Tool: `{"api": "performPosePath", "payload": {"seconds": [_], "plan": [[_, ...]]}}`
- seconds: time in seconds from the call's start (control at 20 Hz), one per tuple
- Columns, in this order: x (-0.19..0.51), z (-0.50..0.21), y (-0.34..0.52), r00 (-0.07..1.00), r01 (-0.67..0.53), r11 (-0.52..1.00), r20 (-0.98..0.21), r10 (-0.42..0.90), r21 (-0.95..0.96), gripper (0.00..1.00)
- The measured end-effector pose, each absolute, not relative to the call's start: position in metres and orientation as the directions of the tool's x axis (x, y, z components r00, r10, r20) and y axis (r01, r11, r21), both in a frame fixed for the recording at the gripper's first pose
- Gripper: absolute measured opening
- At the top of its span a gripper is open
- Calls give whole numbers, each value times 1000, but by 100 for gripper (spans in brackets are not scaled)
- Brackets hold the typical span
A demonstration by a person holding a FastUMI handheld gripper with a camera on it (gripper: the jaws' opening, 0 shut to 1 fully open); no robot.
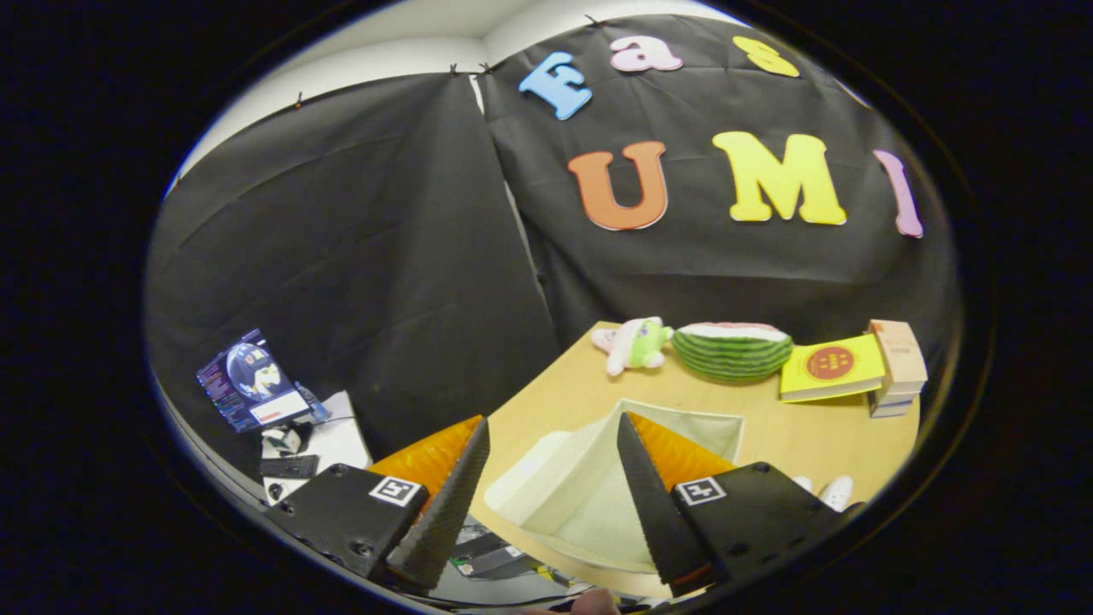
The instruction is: Open the storage box then place both shoes into the box .Put the left shoe in first, then the right shoe, with the right side of both shoes facing outward in a uniform manner.
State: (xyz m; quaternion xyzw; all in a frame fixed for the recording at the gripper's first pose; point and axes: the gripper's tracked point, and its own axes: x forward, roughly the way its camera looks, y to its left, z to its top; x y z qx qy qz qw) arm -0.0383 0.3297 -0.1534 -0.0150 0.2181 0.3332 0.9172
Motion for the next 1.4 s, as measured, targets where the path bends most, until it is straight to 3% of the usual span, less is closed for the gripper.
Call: {"api": "performPosePath", "payload": {"seconds": [0.1,0.5,0.75,1.2,1.4], "plan": [[-28,-161,287,719,-560,822,-431,544,102,95],[-2,-212,117,762,-334,937,-556,333,103,96],[-4,-288,57,657,-261,955,-700,281,138,95],[-1,-417,32,400,-138,965,-879,259,222,88],[0,-446,33,322,-127,966,-912,253,223,72]]}}
